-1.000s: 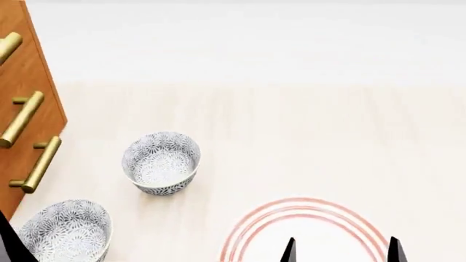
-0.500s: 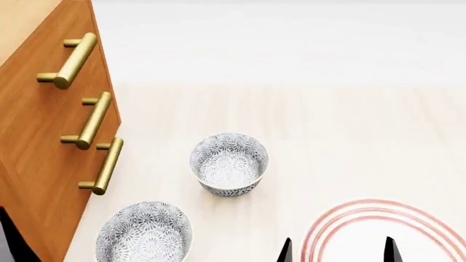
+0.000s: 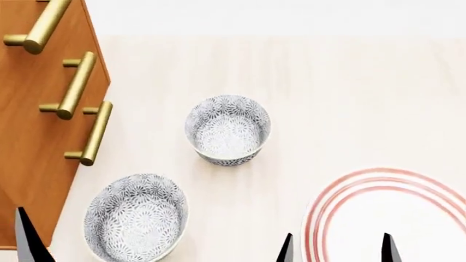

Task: Pick up the bowl and put it in the front on the plate.

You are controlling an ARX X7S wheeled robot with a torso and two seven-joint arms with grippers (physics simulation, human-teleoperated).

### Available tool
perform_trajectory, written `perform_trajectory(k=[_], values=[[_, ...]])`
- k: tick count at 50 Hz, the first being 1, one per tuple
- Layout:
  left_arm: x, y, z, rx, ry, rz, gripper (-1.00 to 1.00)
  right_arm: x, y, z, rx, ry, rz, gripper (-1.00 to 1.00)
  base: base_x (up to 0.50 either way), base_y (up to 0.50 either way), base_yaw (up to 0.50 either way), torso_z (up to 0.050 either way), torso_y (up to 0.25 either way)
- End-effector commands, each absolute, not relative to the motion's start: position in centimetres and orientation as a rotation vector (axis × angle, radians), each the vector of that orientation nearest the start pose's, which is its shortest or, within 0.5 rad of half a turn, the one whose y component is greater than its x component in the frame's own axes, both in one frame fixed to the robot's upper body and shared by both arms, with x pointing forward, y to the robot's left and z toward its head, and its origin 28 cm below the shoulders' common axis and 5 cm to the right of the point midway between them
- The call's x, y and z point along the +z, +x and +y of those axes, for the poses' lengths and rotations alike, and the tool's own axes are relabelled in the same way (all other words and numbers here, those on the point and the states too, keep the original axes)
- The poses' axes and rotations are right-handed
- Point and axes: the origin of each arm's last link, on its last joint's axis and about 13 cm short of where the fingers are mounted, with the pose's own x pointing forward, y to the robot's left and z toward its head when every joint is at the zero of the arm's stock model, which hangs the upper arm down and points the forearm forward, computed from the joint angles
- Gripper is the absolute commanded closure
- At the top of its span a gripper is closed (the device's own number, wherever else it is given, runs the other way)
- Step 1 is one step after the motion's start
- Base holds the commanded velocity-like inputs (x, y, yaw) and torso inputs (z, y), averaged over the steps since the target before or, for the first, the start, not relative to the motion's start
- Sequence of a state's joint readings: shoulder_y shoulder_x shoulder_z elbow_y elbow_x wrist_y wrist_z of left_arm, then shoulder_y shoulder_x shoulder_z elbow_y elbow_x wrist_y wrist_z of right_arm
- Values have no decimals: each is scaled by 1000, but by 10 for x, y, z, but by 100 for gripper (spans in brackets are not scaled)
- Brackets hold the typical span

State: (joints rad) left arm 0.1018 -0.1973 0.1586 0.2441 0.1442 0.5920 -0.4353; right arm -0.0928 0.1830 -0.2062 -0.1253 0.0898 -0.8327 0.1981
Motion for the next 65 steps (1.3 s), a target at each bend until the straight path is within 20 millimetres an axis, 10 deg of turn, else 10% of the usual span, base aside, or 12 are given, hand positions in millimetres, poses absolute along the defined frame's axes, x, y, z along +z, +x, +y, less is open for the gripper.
perform_trajectory(k=[1,16,49,65], values=[[81,183,206,151,101,-753,-100,73,180,-93,55,101,-821,-100,0,0,0,0,-250],[83,179,205,136,83,-803,-100,94,195,-95,9,93,-722,-100,0,0,0,0,-110],[76,180,202,105,76,-737,-100,205,371,-90,95,68,3,-100,0,0,0,0,0],[73,181,202,99,66,-708,-100,225,403,-76,101,190,138,-100,0,0,0,0,0]])
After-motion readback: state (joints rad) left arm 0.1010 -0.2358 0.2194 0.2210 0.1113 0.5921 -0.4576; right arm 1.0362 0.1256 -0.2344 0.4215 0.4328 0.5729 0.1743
